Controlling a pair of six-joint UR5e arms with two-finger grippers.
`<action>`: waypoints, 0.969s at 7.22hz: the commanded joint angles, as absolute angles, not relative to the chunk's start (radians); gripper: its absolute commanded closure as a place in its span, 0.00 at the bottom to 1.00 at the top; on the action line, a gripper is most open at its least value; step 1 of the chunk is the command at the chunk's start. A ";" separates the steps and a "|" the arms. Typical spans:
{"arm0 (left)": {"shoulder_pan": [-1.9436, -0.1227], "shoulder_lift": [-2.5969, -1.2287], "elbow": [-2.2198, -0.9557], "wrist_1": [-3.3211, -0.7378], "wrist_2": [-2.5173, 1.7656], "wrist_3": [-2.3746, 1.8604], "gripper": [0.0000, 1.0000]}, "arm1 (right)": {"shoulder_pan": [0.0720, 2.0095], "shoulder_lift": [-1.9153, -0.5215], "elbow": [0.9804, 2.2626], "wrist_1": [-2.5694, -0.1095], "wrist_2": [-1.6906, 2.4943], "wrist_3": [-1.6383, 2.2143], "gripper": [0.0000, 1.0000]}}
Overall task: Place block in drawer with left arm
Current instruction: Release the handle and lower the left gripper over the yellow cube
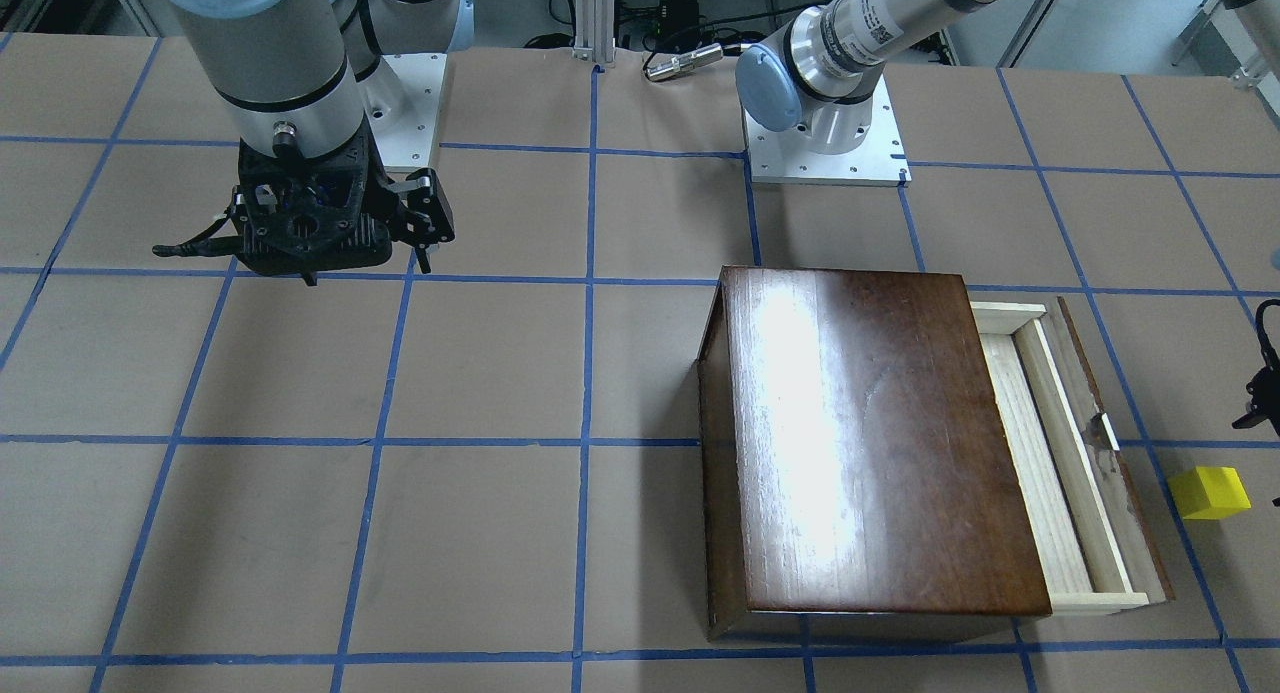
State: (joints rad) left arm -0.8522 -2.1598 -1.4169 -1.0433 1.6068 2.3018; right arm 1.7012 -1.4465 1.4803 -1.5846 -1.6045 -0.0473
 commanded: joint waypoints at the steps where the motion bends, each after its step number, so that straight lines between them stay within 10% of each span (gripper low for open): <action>1: -0.857 -2.193 -1.422 -1.035 1.601 2.345 0.00 | 1.701 -1.447 1.480 -1.585 -1.605 -0.048 0.00; 7: -0.856 -2.261 -1.420 -0.988 1.572 2.370 0.00 | 1.701 -1.447 1.480 -1.585 -1.605 -0.046 0.00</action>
State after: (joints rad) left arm -0.8562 -2.2479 -1.4208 -0.9947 1.5724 2.3625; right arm 1.7012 -1.4465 1.4803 -1.5846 -1.6042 -0.0468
